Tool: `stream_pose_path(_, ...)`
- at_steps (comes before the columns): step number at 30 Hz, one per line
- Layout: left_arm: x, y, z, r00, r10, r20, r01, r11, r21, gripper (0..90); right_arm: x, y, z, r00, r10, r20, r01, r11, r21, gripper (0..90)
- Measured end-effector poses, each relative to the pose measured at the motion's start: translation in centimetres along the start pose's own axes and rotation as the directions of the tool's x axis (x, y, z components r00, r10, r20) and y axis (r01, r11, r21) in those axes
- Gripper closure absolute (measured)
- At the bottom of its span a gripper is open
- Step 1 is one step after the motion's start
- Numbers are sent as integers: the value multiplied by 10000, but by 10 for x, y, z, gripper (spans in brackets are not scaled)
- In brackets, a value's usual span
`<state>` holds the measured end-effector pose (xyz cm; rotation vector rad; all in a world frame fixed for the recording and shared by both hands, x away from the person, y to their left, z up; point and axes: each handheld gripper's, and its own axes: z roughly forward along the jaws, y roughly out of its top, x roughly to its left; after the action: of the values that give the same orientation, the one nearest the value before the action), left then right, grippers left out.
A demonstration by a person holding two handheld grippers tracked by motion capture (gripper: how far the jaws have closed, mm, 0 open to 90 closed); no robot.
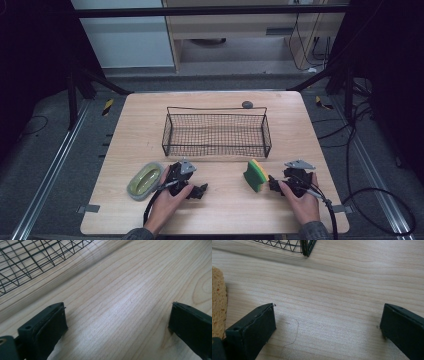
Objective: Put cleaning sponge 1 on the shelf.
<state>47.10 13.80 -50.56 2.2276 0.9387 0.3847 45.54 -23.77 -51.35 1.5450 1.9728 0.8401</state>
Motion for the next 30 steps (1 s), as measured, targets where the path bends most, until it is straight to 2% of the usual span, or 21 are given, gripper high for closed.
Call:
stream_pose_path(2, 0, 2, -6, 9998, 49, 212, -47, 10000, -83, 32, 0, 0, 0, 10000, -48, -34, 48, 10000, 18, 4)
stream_pose_path(3, 0, 2, -6, 9998, 49, 212, -47, 10000, -83, 28, 0, 0, 0, 10000, -41, -42, 41, 10000, 19, 4)
stream_pose_path(4, -1, 6, -17, 9996, 167, 222, -161, 9995, -254, 28, 0, 0, 0, 10000, -48, -46, 48, 10000, 31, 5)
stream_pose_path(5, -1, 6, -17, 9996, 167, 222, -161, 9995, -254, 28, 0, 0, 0, 10000, -48, -46, 48, 10000, 31, 5)
stream_pose_path(8, 0, 12, -38, 9989, 424, -189, -434, 9974, -567, 32, 0, 1, 0, 10000, -2, -76, 3, 9999, 133, 4)
stream_pose_path(10, 10, 15, -59, 9985, 287, -475, -325, 9961, -820, 37, 0, 1, 0, 9999, 1, -116, 1, 9999, 140, 5)
stream_pose_path(12, 17, 17, -69, 9969, 181, -760, -250, 9955, -917, 38, 0, 1, 0, 9999, -21, -131, 23, 9999, 129, 5)
stream_pose_path(16, 34, 21, -90, 9955, -217, -921, 125, 9950, -993, 42, 0, 1, 0, 9999, -51, -120, 52, 9999, 115, 5)
stream_pose_path(20, 44, 22, -103, 9931, -221, -1156, 135, 9971, -748, 56, -1, 1, 0, 9999, -114, -97, 114, 9999, 96, 8)
stream_pose_path(22, 48, 22, -108, 9928, -43, -1200, -3, 9993, -387, 62, 0, 1, 0, 9999, -99, -102, 100, 9999, 123, 8)
stream_pose_path(24, 54, 23, -113, 9906, -77, -1363, 38, 9996, -293, 82, -1, 1, 0, 9999, -135, -103, 136, 9999, 93, 8)
stream_pose_path(25, 58, 23, -116, 9895, 41, -1445, -48, 10000, -48, 92, 0, 1, 0, 9999, -95, -116, 96, 9999, 103, 8)
stream_pose_path(28, 71, 26, -123, 9915, -150, -1294, 201, 9990, 387, 92, -1, 1, 0, 9998, -123, -138, 124, 9999, 108, 8)
stream_pose_path(30, 78, 28, -127, 9920, -64, -1264, 162, 9969, 768, 91, -1, 0, 0, 9998, -116, -139, 116, 9999, 40, 8)
